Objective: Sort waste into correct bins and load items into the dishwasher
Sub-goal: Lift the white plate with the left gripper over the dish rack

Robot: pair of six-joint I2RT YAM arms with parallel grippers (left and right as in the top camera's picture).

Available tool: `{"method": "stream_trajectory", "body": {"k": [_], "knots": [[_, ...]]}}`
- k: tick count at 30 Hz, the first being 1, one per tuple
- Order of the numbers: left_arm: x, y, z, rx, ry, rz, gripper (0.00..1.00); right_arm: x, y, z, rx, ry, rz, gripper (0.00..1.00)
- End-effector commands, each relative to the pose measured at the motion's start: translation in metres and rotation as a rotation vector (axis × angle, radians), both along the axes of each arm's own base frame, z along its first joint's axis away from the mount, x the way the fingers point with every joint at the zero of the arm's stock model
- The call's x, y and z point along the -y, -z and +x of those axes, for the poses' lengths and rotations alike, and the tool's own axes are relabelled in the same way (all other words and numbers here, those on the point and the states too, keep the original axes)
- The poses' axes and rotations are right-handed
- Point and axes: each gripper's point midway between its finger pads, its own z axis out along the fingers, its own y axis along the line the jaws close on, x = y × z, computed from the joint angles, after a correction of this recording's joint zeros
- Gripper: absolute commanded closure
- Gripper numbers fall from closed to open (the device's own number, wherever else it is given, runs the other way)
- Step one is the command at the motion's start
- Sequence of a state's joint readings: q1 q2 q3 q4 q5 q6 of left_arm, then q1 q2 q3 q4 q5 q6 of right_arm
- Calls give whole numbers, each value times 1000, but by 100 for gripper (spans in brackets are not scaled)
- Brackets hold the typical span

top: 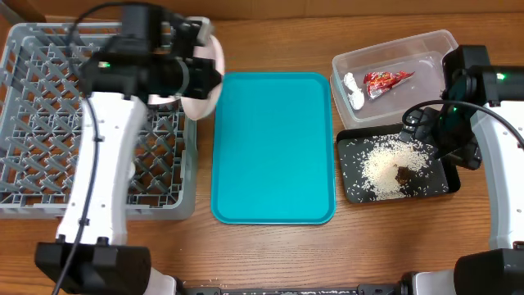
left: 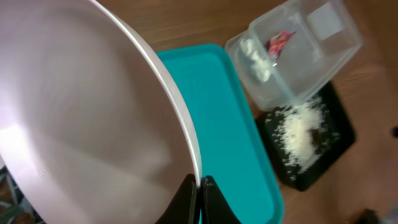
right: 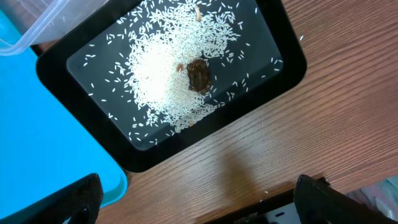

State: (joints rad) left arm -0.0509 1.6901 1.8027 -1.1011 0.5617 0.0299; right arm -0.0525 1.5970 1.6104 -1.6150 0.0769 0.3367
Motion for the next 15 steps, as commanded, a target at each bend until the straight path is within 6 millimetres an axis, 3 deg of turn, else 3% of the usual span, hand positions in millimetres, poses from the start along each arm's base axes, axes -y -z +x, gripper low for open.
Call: {"method": "stream_trajectory", "body": {"k": [1,9,15], "knots": [[4,-22,-3,35,123,-209,96,1,-10,4,44,9,1,0],[-24,-6,12,-24,139,-423,96,1,-10,3,40,9,1,0],[-48,33,25,-144,67,-476,96,1,-10,3,40,9,1,0]]}}
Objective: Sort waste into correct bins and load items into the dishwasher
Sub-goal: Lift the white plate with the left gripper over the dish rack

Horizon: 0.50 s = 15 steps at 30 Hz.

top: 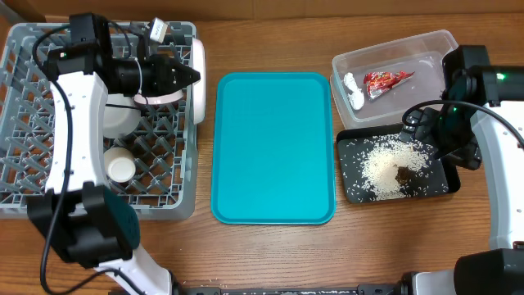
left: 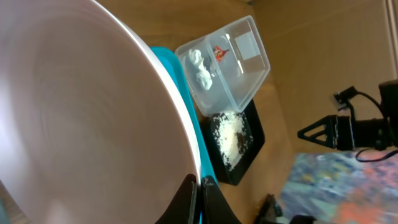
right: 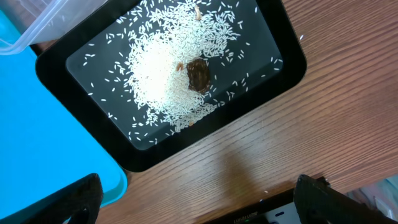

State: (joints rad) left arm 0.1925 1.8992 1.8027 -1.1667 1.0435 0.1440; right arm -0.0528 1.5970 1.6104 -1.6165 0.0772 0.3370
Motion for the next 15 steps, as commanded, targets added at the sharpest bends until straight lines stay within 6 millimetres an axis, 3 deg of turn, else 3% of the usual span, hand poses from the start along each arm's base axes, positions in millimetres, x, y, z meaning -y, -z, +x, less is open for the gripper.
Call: {"method": "stream_trajectory", "body": {"k": [1,15], "knots": [[-8,4,5,4,11,-72,96,1,-10,3,42,8,1,0],[-7,-22,0,70,55,-256,96,1,-10,3,38,8,1,0]]}}
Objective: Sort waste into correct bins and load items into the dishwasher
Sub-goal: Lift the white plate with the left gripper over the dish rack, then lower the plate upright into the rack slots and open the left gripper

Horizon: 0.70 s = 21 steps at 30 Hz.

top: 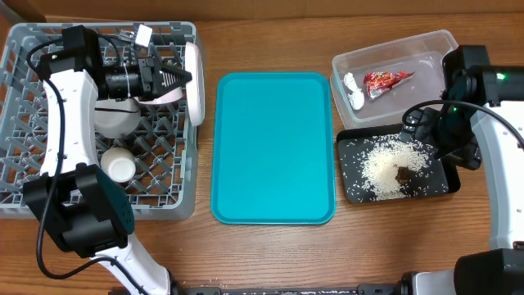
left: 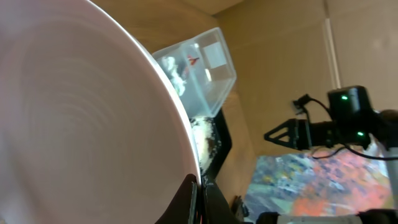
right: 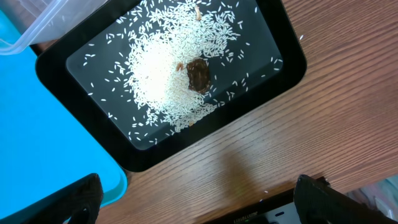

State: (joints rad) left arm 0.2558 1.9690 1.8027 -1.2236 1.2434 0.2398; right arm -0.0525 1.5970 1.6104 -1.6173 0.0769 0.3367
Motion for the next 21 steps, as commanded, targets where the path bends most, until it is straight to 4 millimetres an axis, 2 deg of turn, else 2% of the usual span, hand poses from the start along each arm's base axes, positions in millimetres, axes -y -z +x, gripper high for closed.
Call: {"method": "stream_trajectory", "body": {"k": [1,10,21], "knots": [[4,-22,-1,73,24,-76,96,1,-10,2,38,9,1,0],[-3,-41,-6,106,9,-110,96,1,-10,3,38,9,1,0],[-25,-70,-25,174,-68,24,96,2,-10,5,49,9,-3,0]]}}
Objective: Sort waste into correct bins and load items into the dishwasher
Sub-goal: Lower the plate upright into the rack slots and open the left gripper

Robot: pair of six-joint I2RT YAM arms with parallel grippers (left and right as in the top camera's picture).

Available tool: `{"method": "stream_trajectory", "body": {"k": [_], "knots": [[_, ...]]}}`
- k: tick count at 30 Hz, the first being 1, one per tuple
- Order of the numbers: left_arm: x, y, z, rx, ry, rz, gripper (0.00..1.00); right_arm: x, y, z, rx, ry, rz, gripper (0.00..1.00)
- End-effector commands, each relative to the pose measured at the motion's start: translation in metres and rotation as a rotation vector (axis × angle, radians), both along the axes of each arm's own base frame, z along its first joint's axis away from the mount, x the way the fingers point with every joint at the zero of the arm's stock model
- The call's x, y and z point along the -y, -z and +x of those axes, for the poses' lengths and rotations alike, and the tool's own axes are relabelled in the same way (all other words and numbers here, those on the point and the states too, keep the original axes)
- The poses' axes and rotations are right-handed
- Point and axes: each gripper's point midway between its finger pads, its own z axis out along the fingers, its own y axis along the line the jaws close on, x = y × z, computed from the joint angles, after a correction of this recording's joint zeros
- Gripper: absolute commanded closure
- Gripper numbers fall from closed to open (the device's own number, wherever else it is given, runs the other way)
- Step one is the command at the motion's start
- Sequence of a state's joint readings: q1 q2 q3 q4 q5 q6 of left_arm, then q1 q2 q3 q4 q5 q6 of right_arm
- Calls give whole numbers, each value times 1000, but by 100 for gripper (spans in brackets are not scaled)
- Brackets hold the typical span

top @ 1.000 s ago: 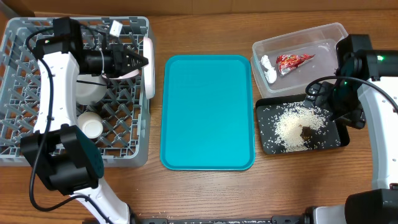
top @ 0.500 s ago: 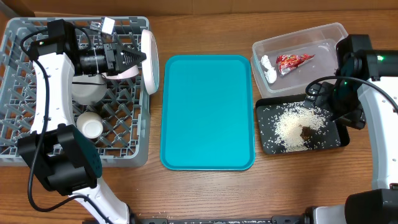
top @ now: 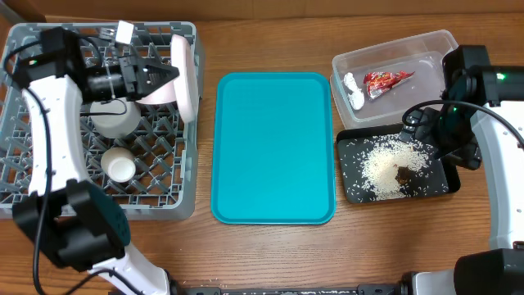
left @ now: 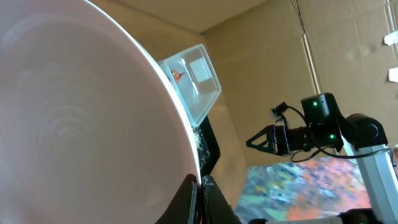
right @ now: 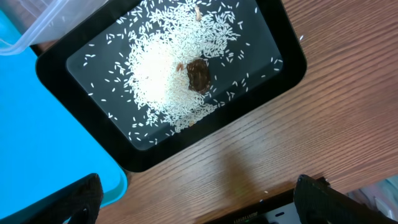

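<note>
My left gripper (top: 168,75) is shut on the rim of a pale pink plate (top: 182,78), which stands on edge over the right part of the grey dish rack (top: 49,192). In the left wrist view the plate (left: 81,118) fills most of the frame, with the fingertips (left: 200,205) pinching its edge. A white bowl (top: 113,119) and a white cup (top: 119,166) sit in the rack. My right gripper (right: 199,199) hangs open above the black tray (right: 283,68) holding rice (right: 158,74) and a brown scrap (right: 198,74).
A teal tray (top: 274,147) lies in the middle of the table. At the back right a clear plastic bin (top: 430,45) holds a red wrapper (top: 385,80) and white crumpled paper (top: 354,92). The black tray (top: 446,184) is just in front of it.
My left gripper and the plate have shifted a little left over the rack, and the arm has drawn back toward the rack's far left corner. The right arm has not moved.
The left gripper held the plate between the rack and the teal tray. Then the plate stood on edge at the rack's right rim, then slightly inside it. Now it stands further in over the rack. The right gripper stayed open above the rice tray throughout.
</note>
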State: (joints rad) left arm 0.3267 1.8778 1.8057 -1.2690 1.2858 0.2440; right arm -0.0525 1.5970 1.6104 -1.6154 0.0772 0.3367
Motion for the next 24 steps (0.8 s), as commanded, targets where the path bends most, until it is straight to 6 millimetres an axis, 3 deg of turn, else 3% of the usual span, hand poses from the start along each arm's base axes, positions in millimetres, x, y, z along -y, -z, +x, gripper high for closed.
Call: {"method": "stream_trajectory", "body": {"k": [1,4,8,11,17,24], "knots": [[-5,-32,-10,116,-15,54,96,2,-10,5,48,9,-2,0],[-9,-26,-10,98,-31,95,96,2,-10,5,49,9,-3,0],[-21,4,-11,19,-58,246,96,2,-10,5,49,9,-2,0],[-21,15,-17,25,-27,297,96,2,-10,5,49,9,-2,0],[-19,19,-19,29,-11,294,96,2,-10,5,48,9,-2,0],[-9,5,-24,105,35,220,96,2,-10,5,46,9,-2,0]]}}
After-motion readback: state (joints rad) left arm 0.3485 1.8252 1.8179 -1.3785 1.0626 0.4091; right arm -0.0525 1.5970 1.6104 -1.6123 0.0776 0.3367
